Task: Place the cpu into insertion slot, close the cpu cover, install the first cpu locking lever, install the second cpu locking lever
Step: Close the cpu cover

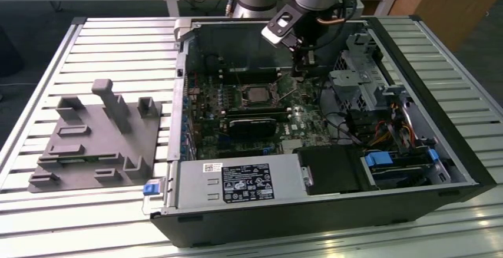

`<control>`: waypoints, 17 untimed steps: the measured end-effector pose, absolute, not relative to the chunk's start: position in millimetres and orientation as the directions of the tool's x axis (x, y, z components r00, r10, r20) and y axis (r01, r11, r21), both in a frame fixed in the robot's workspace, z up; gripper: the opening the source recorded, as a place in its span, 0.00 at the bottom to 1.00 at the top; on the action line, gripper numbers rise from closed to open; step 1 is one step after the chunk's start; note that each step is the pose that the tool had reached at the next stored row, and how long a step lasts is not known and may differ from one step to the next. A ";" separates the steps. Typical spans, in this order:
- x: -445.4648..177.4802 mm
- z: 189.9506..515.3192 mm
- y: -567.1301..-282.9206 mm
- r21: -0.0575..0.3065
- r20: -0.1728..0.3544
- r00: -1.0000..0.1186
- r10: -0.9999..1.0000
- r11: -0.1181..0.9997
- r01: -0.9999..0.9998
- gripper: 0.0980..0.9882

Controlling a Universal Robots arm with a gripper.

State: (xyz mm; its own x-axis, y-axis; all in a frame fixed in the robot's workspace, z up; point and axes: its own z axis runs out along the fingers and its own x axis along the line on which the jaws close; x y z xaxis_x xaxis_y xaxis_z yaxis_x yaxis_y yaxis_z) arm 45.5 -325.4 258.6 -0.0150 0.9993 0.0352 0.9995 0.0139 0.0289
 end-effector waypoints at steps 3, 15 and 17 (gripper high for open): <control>48.6 257.7 -325.0 0.028 0.033 -0.015 0.999 0.014 1.000 0.02; 60.7 254.4 -320.7 0.027 0.032 -0.015 0.999 0.014 1.000 0.02; 62.3 253.5 -320.4 0.026 0.031 -0.015 0.999 0.014 1.000 0.02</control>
